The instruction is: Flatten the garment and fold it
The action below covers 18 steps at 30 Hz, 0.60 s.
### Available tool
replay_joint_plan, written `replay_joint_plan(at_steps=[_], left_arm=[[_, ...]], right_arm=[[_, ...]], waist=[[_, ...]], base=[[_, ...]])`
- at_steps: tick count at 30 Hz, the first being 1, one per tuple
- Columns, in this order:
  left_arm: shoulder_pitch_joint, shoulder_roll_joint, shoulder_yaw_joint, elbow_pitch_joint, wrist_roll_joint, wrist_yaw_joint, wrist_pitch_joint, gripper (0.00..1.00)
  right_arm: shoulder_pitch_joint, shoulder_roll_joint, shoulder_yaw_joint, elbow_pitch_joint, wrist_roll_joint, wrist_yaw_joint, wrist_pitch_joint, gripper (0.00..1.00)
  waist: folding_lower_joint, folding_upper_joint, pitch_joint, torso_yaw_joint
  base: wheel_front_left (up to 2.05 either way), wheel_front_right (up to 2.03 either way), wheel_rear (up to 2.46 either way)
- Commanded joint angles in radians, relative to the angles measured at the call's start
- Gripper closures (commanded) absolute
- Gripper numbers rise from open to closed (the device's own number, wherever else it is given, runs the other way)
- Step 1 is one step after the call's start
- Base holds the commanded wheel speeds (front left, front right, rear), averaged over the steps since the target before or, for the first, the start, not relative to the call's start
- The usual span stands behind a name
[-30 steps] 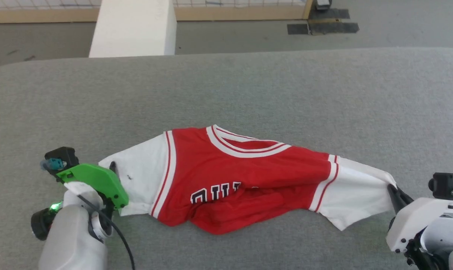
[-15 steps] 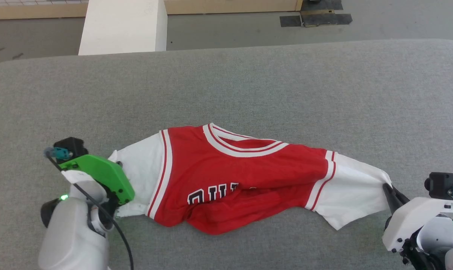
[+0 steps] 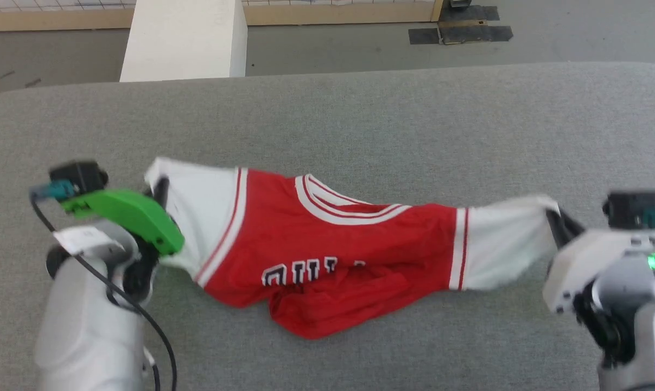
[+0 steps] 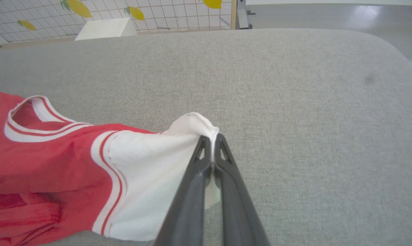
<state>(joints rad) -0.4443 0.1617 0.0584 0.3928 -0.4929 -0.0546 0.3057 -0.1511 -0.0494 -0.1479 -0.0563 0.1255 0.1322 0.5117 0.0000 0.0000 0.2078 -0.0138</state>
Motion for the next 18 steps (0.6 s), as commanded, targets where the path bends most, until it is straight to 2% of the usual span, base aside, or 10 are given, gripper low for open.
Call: replay_joint_plan(at_steps=[1, 5, 9, 13, 18], left_arm=[[-0.052, 0.01, 0.012, -0.026, -0.029, -0.013, 0.002, 1.0], [-0.151, 0.026, 0.032, -0.092, -0.067, -0.016, 0.029, 1.0], [-0.281, 0.047, 0.043, -0.148, -0.063, 0.007, 0.031, 1.0], [-0.429, 0.068, 0.058, -0.171, -0.043, 0.041, -0.001, 1.0], [-0.617, 0.094, 0.089, -0.162, -0.023, 0.078, -0.078, 1.0]], right_arm=[[-0.063, -0.012, 0.017, -0.012, -0.012, -0.002, 0.017, 1.0], [-0.222, -0.095, 0.077, -0.006, -0.029, -0.002, 0.064, 1.0], [-0.418, -0.18, 0.143, 0.038, -0.022, -0.002, 0.1, 1.0], [-0.635, -0.235, 0.202, 0.101, -0.015, -0.002, 0.113, 1.0], [-0.899, -0.262, 0.247, 0.187, -0.047, -0.002, 0.072, 1.0]], waist=[[0.0, 0.0, 0.011, 0.0], [0.0, 0.0, 0.05, 0.001], [0.0, 0.0, 0.114, 0.003], [0.0, 0.0, 0.181, 0.001], [0.0, 0.0, 0.249, -0.004]], base=[[0.0, 0.0, 0.0], [0.0, 0.0, 0.0], [0.0, 0.0, 0.0], [0.0, 0.0, 0.0], [0.0, 0.0, 0.0]])
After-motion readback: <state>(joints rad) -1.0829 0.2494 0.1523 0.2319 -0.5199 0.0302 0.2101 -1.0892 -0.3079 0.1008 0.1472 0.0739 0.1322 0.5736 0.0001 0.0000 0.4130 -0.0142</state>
